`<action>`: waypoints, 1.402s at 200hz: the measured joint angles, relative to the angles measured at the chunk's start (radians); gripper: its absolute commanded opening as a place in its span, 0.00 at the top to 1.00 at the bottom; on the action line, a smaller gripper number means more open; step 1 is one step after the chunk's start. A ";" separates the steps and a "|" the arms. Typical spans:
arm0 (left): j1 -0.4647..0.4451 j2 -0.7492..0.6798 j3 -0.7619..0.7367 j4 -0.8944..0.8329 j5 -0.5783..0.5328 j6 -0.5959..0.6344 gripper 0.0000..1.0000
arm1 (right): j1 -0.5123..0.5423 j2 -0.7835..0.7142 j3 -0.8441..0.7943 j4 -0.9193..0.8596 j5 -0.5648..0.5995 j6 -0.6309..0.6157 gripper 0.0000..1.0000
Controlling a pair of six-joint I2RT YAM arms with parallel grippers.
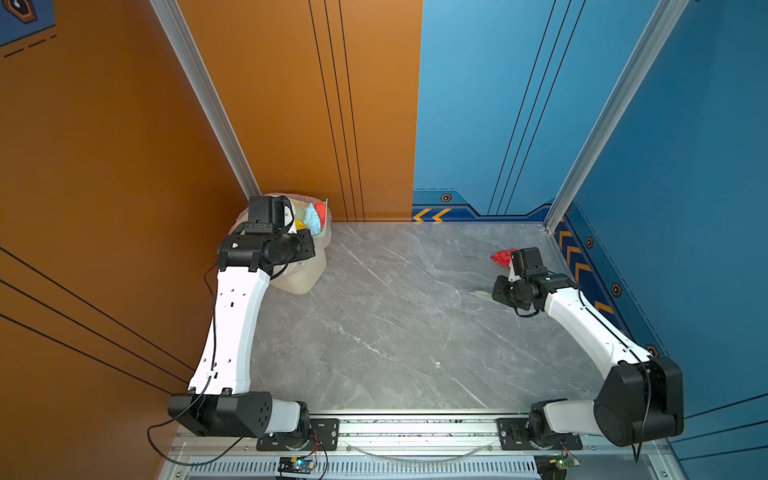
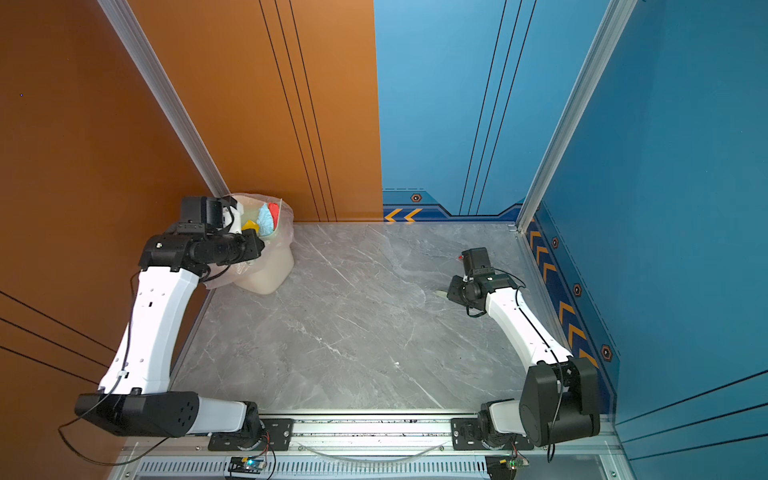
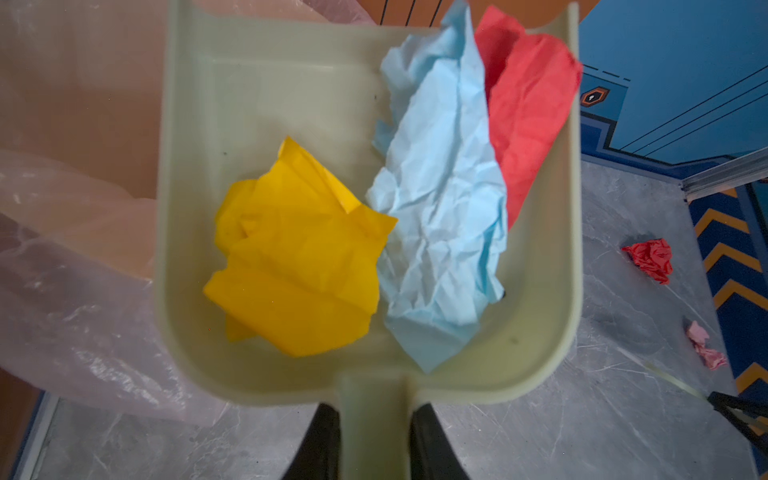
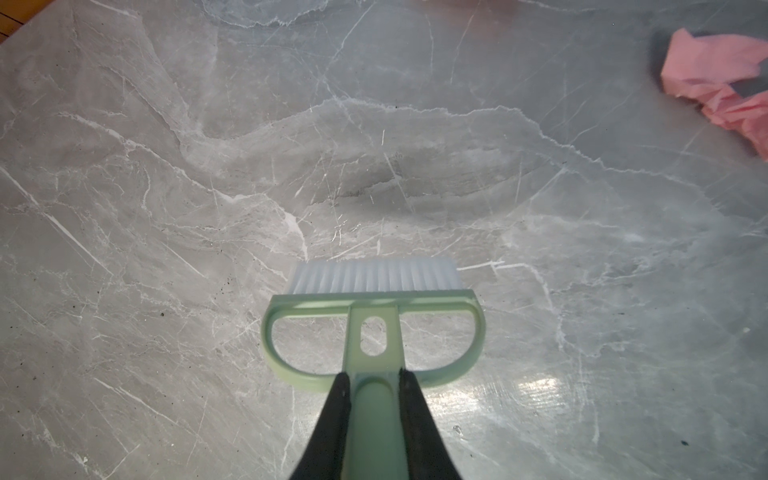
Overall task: Sweep away the paper scraps from the table
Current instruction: 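Carry the dustpan over the bin with the left gripper, then tilt the dustpan over the bin with the left gripper to dump scraps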
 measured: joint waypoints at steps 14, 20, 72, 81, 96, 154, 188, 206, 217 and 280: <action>0.024 0.011 0.007 0.000 0.030 -0.014 1.00 | 0.000 0.000 0.000 0.000 0.000 0.000 1.00; 0.034 0.017 0.010 0.000 0.045 -0.022 1.00 | 0.000 0.000 0.000 0.000 0.000 0.000 1.00; 0.114 0.051 0.010 0.031 0.177 -0.099 1.00 | 0.003 0.001 0.000 0.000 0.000 0.000 1.00; 0.131 0.056 0.010 0.040 0.201 -0.114 1.00 | 0.004 0.002 0.000 0.000 0.000 0.000 1.00; 0.164 0.066 0.011 0.058 0.247 -0.139 1.00 | 0.004 0.005 0.000 0.000 0.000 0.000 1.00; 0.245 0.125 -0.002 0.168 0.442 -0.253 1.00 | 0.004 0.007 0.000 0.000 0.000 0.000 1.00; 0.261 0.124 -0.048 0.264 0.537 -0.334 1.00 | 0.004 0.007 0.000 0.000 0.000 0.000 1.00; 0.274 0.121 -0.086 0.328 0.587 -0.387 1.00 | 0.004 0.007 0.000 0.000 0.000 0.000 1.00; 0.284 0.116 -0.117 0.374 0.616 -0.424 1.00 | 0.004 0.007 0.000 0.000 0.000 0.000 1.00; 0.327 0.072 -0.204 0.532 0.713 -0.575 1.00 | 0.004 0.007 0.000 0.000 0.000 0.000 1.00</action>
